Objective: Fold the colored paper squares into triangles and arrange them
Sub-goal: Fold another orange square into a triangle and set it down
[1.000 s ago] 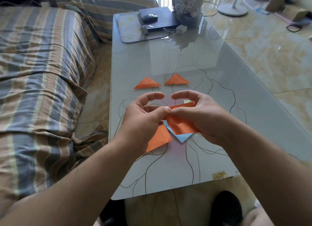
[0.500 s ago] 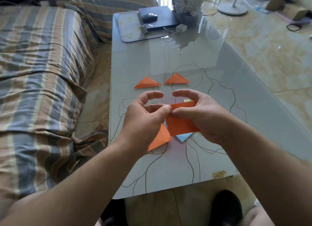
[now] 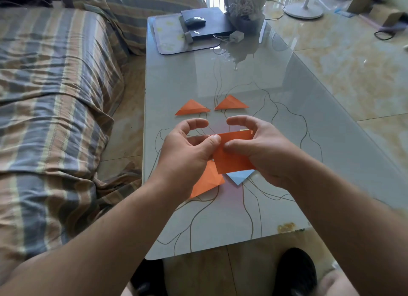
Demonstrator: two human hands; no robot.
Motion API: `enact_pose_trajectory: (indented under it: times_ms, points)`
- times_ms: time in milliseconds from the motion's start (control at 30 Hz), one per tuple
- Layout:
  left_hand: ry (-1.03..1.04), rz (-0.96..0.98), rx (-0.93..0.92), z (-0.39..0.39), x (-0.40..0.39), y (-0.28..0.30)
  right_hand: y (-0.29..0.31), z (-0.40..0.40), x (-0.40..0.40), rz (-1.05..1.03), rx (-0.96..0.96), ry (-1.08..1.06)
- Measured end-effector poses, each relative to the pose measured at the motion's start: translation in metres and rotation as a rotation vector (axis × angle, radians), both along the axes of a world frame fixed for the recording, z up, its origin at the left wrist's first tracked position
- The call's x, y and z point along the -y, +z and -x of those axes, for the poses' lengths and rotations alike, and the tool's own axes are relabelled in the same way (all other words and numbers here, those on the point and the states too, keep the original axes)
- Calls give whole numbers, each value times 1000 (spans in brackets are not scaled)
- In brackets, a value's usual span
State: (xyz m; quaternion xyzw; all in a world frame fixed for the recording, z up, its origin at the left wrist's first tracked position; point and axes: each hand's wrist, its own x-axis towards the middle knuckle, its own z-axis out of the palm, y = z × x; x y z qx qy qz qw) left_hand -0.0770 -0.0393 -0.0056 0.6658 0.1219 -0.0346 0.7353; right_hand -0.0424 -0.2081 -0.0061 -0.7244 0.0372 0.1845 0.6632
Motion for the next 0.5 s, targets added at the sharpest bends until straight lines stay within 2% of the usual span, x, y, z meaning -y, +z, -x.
enact_pose_trajectory:
  times_ms: [300,500]
  points:
    - [64,129,-41,-4,0,0,-2,-3,1,12,4,5]
    - [61,142,-75,-5,0,0,0,-3,1,-38,-14,16]
